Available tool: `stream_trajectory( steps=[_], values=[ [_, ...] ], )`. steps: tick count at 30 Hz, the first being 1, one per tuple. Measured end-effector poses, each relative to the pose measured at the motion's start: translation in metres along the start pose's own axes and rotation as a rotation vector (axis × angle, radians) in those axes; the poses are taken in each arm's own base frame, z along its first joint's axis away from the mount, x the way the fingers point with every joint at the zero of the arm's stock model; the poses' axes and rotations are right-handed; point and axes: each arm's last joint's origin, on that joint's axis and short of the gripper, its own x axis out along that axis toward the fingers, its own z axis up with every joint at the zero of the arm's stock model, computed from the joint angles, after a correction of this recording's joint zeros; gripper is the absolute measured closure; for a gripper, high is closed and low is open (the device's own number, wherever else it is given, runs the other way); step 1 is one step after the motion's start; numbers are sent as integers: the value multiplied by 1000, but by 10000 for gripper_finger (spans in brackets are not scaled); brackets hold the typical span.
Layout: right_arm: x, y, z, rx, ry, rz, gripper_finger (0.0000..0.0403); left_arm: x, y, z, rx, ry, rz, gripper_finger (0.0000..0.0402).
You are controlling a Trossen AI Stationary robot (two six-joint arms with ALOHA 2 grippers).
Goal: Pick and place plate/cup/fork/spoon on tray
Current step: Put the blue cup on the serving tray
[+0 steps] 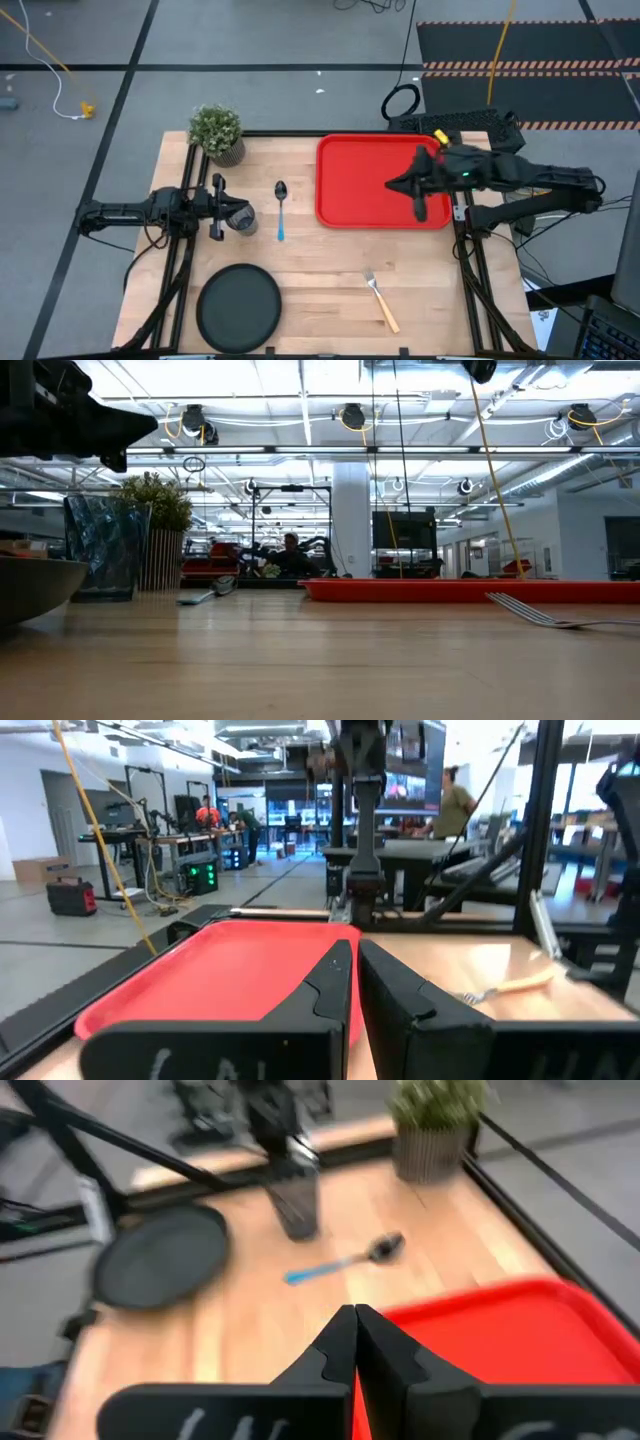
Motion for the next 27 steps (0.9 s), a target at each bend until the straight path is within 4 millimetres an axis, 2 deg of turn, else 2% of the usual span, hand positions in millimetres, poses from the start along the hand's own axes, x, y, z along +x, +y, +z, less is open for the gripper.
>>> stream_trajectory(
  steps=[5,11,20,23,27],
  values=[
    [31,-3,-20,37,61,-69,403,-1,0,17,-67,1,0,376],
    [57,-7,-47,71,26,-58,403,-1,0,58,-82,75,3,376],
    [70,-11,-72,115,9,-52,403,15,0,124,-94,362,19,376],
    [72,-12,-79,113,25,-55,403,25,-1,140,-105,490,31,376],
    [74,-13,-85,89,46,-59,403,41,-2,149,-112,690,45,376]
  ],
)
